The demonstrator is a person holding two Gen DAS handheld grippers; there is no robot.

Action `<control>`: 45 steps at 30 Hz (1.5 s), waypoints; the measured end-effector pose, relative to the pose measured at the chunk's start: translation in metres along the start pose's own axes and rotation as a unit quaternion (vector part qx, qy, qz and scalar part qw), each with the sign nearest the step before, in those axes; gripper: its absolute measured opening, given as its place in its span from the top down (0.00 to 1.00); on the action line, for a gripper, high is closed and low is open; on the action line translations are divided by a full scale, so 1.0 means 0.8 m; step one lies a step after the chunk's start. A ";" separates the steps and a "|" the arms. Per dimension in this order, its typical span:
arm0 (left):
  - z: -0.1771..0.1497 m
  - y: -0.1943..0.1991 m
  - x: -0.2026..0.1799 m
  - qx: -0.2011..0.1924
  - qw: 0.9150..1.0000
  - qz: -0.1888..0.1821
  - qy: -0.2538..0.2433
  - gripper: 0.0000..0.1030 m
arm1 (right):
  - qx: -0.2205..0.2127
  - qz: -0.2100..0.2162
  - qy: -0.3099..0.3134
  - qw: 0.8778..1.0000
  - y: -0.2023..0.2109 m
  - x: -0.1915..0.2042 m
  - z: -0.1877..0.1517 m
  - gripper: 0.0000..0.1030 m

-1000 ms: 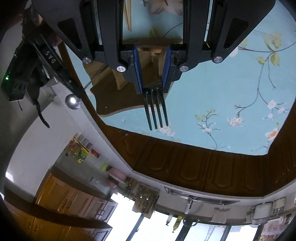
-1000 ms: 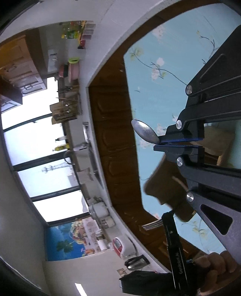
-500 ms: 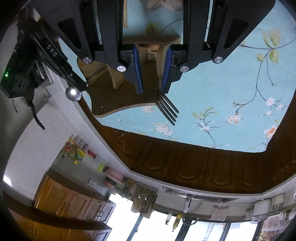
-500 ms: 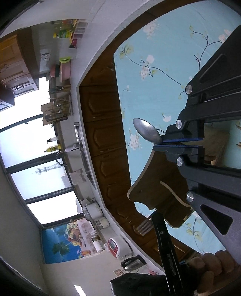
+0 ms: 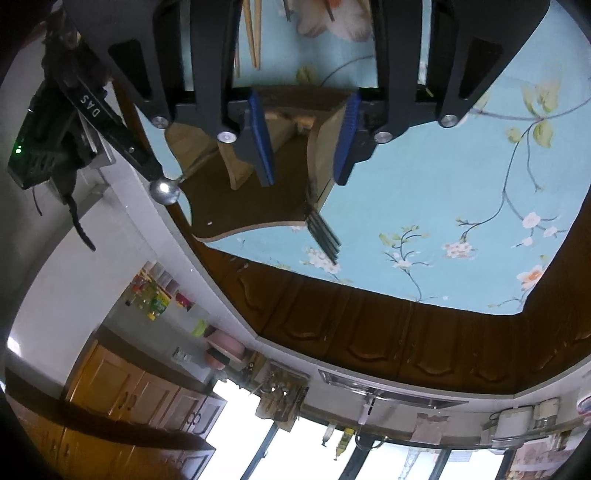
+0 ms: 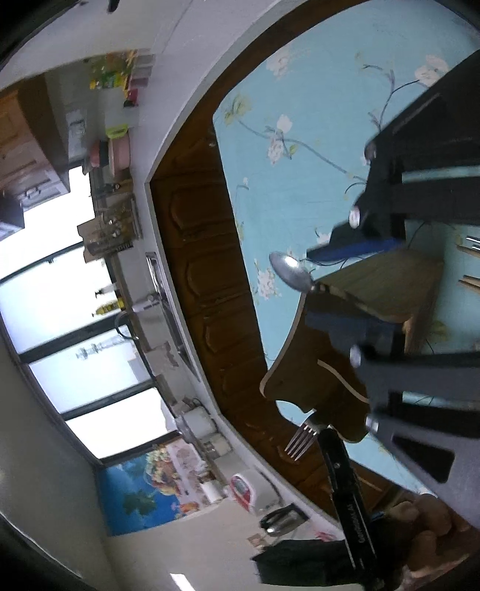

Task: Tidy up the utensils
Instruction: 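Open both tools to release fork and spoon, withdraw toward the utensils, then grasp a wooden chopstick with the left tool while the right tool grasps another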

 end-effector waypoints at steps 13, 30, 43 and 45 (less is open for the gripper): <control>-0.090 0.130 0.003 -0.085 0.996 0.031 0.017 0.14 | -0.108 -0.010 -0.014 0.994 0.141 -0.019 -0.043 0.05; -0.230 0.215 0.033 -0.071 0.990 0.118 0.027 0.14 | -0.053 -0.005 0.017 0.998 0.194 -0.025 -0.145 0.03; -0.259 0.198 0.045 -0.030 0.989 0.144 0.009 0.16 | -0.027 -0.017 0.013 0.999 0.193 -0.041 -0.173 0.03; -0.258 0.196 0.049 -0.025 0.990 0.142 0.012 0.21 | -0.022 -0.016 0.012 1.000 0.190 -0.040 -0.175 0.03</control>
Point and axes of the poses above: each gripper's, at about its wrist camera, not at the fingertips, and y roughly against the way its jaws point, x to its left, z to its top, the point moved 2 cm from there along -y, roughly the way its jaws point, and after that the axes turned 10 degrees about -z, right-handed, at the moved point
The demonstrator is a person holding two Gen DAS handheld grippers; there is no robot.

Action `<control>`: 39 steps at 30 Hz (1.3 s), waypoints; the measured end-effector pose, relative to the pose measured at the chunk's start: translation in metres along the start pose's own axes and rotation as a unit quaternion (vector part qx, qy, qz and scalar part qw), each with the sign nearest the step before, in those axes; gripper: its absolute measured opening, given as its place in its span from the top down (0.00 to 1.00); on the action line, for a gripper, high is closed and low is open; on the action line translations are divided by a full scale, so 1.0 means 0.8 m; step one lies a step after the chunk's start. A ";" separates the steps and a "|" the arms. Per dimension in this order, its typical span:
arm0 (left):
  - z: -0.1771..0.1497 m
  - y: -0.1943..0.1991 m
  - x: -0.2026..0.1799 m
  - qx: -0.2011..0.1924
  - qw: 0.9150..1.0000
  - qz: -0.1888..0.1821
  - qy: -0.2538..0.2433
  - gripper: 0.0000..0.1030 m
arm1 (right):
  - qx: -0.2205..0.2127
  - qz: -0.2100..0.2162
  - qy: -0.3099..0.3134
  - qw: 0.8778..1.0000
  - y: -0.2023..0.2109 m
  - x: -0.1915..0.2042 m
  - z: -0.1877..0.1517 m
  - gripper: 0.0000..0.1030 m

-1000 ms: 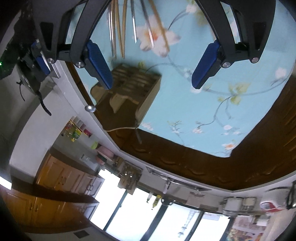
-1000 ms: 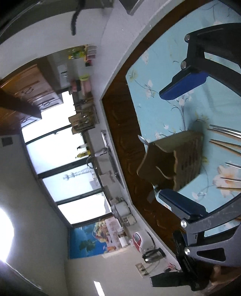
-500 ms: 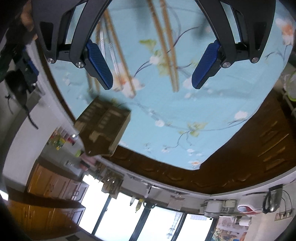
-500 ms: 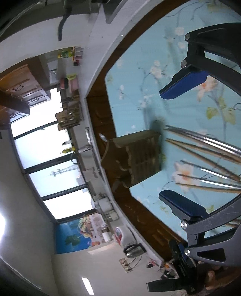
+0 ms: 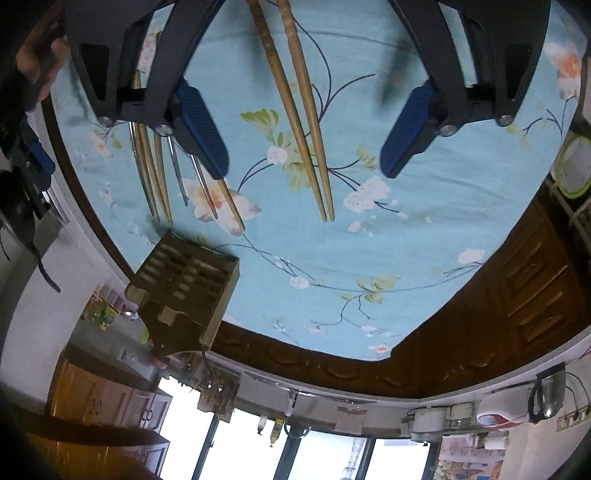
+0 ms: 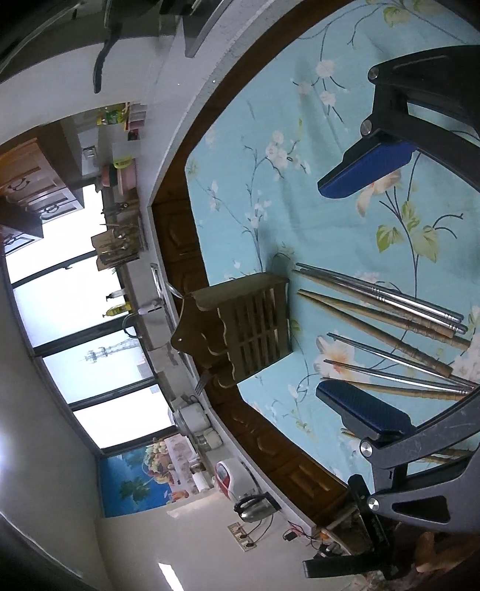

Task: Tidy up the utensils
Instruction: 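Grasp a wooden chopstick with the left tool while the right tool grasps another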

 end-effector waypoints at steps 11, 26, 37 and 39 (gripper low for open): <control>0.003 -0.015 0.017 0.023 1.000 0.003 0.013 0.29 | 0.027 0.022 0.011 0.999 -0.025 0.022 0.000 0.07; 0.014 -0.051 0.005 0.069 0.998 0.001 -0.007 0.57 | 0.142 0.055 0.042 0.987 -0.114 0.073 -0.017 0.72; 0.002 -0.076 0.036 0.105 0.994 0.011 0.007 0.75 | 0.220 0.041 0.045 0.974 -0.172 0.074 -0.040 0.88; 0.004 -0.079 0.038 0.104 0.995 0.012 0.004 0.78 | 0.221 0.036 0.049 0.973 -0.179 0.074 -0.035 0.91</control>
Point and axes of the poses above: each gripper's, at about its wrist camera, not at the fingertips, and y roughly against the way its jaws point, x to its left, z to its top, the point moved 2 cm from there along -y, roughly the way its jaws point, and after that the axes turned 10 degrees about -z, right-handed, at the moved point
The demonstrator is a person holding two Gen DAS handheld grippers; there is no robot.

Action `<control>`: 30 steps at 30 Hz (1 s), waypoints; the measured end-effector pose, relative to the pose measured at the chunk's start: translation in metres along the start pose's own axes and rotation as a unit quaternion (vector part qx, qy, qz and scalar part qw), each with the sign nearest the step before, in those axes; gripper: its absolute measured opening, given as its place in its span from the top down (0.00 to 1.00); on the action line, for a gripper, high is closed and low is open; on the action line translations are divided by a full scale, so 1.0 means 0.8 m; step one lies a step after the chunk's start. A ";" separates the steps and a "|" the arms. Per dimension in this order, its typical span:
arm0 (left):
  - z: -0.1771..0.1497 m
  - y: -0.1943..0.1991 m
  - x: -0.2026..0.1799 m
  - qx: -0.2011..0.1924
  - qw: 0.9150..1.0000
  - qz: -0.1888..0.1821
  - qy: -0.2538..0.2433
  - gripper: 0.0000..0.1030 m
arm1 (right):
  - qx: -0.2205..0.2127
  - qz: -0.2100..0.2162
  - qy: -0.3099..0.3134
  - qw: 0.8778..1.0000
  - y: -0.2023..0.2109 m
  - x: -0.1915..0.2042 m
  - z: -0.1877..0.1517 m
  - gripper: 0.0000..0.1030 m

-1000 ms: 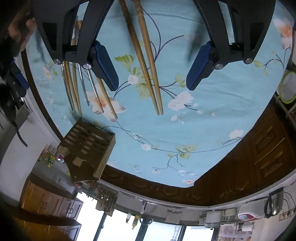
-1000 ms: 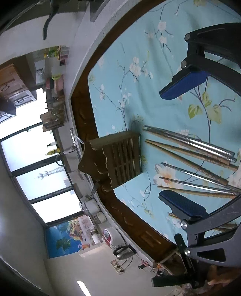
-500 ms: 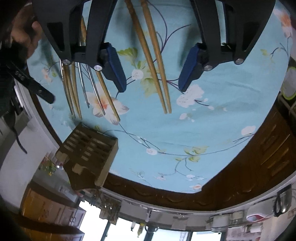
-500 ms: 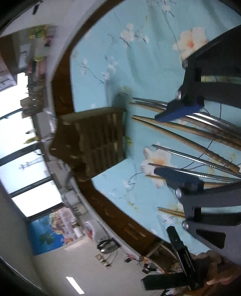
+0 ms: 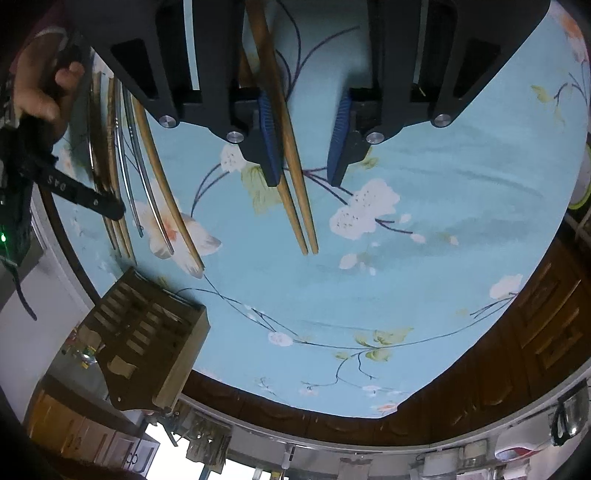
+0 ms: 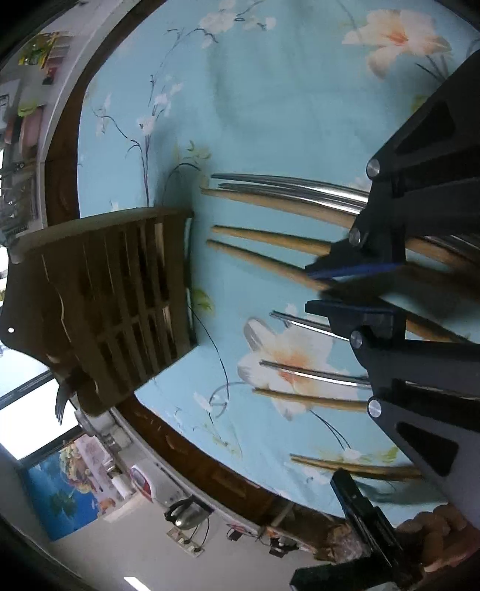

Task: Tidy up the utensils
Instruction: 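Grasp a wooden chopstick with the left tool while the right tool grasps another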

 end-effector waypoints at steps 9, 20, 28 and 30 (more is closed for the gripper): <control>0.023 -0.015 0.007 0.012 1.000 -0.006 -0.010 0.82 | 0.005 -0.026 0.001 1.000 -0.023 0.000 0.046 0.90; 0.033 -0.031 -0.008 0.012 0.997 0.036 -0.070 0.92 | -0.010 -0.084 0.047 0.995 -0.040 0.012 0.068 0.89; 0.034 0.000 -0.012 -0.010 0.998 0.008 -0.055 0.96 | -0.018 -0.015 0.010 1.000 0.006 -0.006 0.049 0.94; 0.035 0.016 -0.016 -0.021 0.998 -0.007 -0.052 0.96 | -0.032 0.003 0.006 0.999 0.032 -0.007 0.044 0.94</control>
Point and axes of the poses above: each gripper's, at about its wrist camera, not at the fingertips, and y roughly against the way its jaws point, x to its left, z to its top, the point moved 2 cm from there along -y, roughly the way its jaws point, and after that the axes turned 10 degrees about -z, right-handed, at the moved point
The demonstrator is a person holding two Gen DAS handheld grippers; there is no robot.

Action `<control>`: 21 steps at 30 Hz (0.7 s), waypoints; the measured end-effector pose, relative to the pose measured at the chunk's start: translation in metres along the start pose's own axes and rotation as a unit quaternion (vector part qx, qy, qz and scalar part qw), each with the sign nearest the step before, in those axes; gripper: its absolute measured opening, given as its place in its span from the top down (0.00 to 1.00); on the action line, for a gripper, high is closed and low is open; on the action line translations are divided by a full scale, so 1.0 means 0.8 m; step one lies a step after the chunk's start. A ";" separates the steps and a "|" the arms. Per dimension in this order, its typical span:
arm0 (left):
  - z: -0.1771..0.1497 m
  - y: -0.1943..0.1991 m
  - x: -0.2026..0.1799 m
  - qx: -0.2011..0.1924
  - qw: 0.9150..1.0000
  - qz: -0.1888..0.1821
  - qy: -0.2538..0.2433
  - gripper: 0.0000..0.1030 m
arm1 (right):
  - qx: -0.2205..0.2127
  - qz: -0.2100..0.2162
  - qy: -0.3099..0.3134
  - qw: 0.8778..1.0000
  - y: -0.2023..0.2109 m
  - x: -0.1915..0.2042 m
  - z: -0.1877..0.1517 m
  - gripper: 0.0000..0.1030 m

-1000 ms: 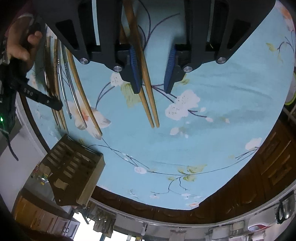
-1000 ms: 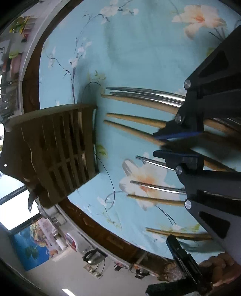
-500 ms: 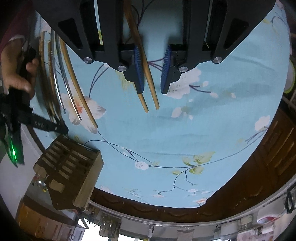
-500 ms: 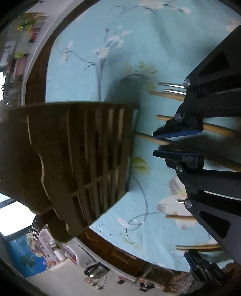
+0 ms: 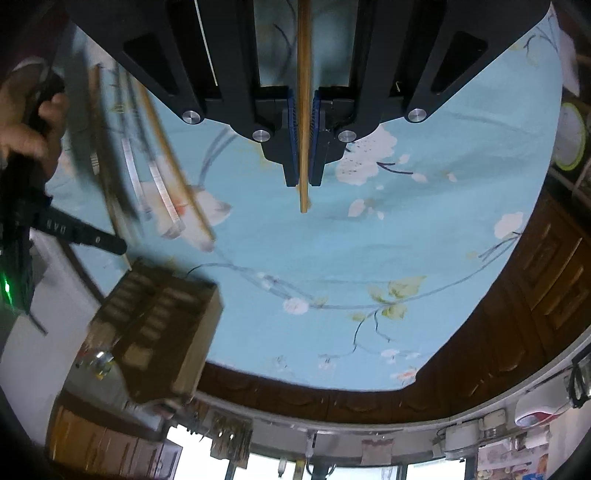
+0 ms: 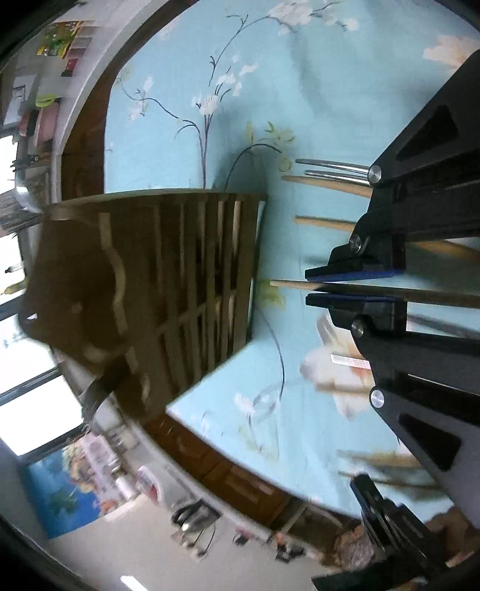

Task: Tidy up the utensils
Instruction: 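Grasp a wooden chopstick with the left tool while the right tool grasps another, then carry both chopsticks to the wooden holder and drop them in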

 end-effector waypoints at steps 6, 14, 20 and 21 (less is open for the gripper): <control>0.014 0.059 -0.019 -0.045 0.998 -0.046 0.005 0.96 | -0.044 0.031 0.002 0.999 0.067 0.007 0.001 0.95; 0.036 0.125 -0.052 -0.102 0.991 -0.081 -0.017 0.96 | -0.109 0.062 -0.002 0.992 0.143 0.018 0.017 0.95; 0.053 0.154 -0.070 -0.132 0.986 -0.100 -0.029 0.96 | -0.157 0.071 -0.004 0.985 0.188 0.018 0.031 0.95; 0.056 0.157 -0.072 -0.136 0.985 -0.101 -0.031 0.96 | -0.163 0.069 -0.004 0.984 0.193 0.017 0.034 0.95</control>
Point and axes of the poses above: each gripper's, at about its wrist camera, not at the fingertips, and y roughly against the way its jaws point, x to its left, z to its top, the point moved 2 cm from there along -y, roughly the way its jaws point, and after that the axes turned 10 degrees about -z, right-handed, at the moved point
